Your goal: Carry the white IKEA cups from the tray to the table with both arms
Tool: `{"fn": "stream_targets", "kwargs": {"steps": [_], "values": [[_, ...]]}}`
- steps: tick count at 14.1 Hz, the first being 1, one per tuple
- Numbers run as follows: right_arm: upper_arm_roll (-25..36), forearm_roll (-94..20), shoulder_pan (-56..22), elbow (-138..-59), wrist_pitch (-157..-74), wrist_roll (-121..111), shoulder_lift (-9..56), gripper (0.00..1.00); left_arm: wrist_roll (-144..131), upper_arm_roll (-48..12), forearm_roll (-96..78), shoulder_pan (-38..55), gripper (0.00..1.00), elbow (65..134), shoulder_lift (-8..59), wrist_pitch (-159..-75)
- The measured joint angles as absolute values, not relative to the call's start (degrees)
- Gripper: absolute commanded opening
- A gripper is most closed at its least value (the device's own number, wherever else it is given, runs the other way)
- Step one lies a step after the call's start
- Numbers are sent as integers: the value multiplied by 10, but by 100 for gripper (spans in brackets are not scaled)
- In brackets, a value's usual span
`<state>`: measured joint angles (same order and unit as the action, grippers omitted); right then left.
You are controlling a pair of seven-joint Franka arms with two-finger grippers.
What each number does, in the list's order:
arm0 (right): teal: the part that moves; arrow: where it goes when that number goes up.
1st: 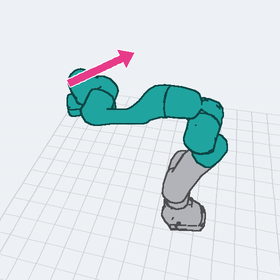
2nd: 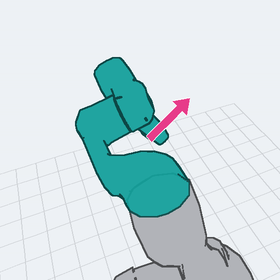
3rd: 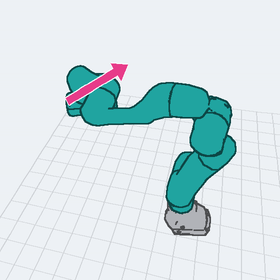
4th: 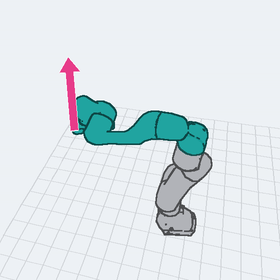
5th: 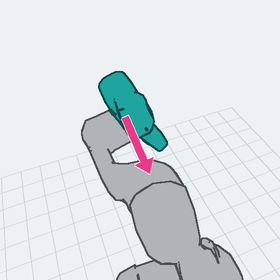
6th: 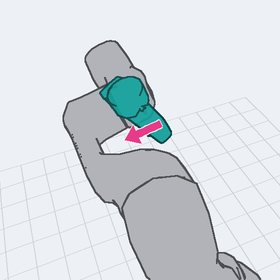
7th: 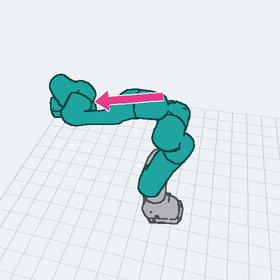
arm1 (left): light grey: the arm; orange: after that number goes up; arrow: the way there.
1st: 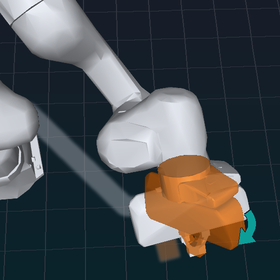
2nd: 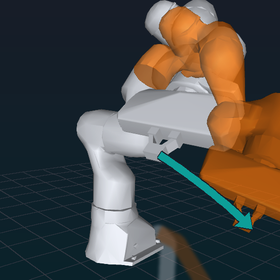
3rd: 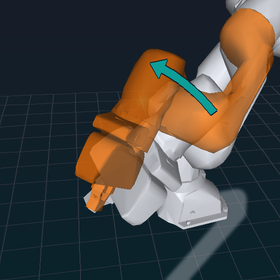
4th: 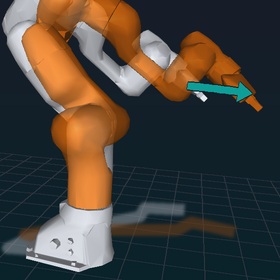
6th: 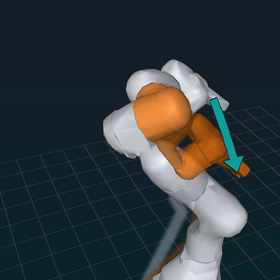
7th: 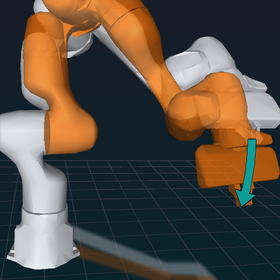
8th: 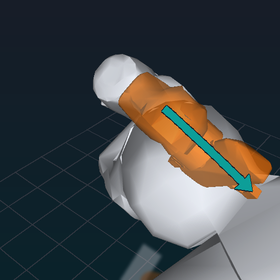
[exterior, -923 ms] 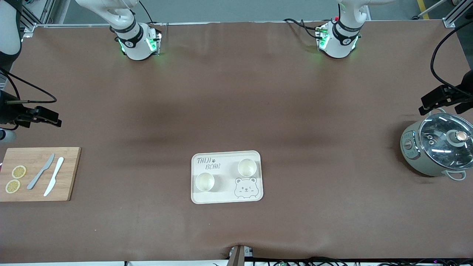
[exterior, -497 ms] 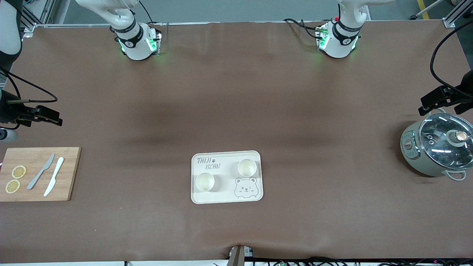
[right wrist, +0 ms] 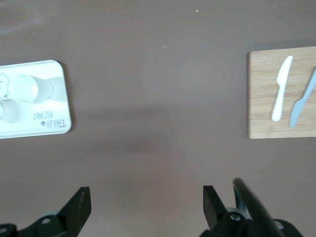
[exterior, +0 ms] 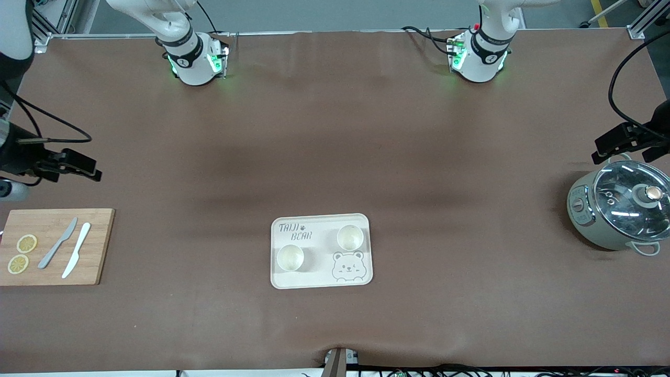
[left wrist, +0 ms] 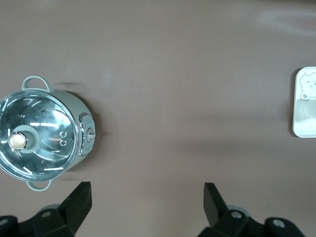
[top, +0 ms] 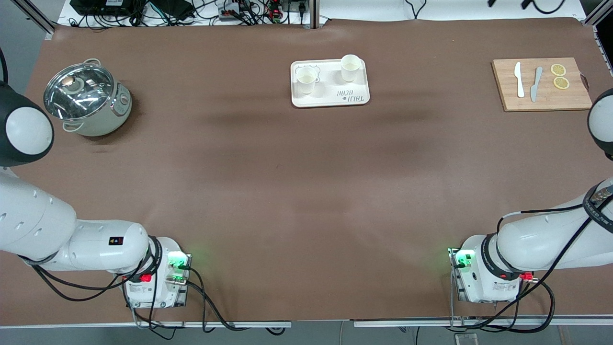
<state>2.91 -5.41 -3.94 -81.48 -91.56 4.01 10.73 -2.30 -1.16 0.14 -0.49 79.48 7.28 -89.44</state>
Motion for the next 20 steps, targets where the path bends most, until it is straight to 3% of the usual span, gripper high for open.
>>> {"fn": "stream_targets", "kwargs": {"steps": [5,10,20], "values": [[27,-55,-123,-793,-924,181,145,100,-26,-14,1,-2,100,796,112,-894],[26,-55,-196,-791,-992,295,189,100,-84,-24,-1,33,100,796,161,-898],[27,-55,-259,-790,-1183,338,323,100,-364,-28,-1,169,100,795,267,-1056]]}}
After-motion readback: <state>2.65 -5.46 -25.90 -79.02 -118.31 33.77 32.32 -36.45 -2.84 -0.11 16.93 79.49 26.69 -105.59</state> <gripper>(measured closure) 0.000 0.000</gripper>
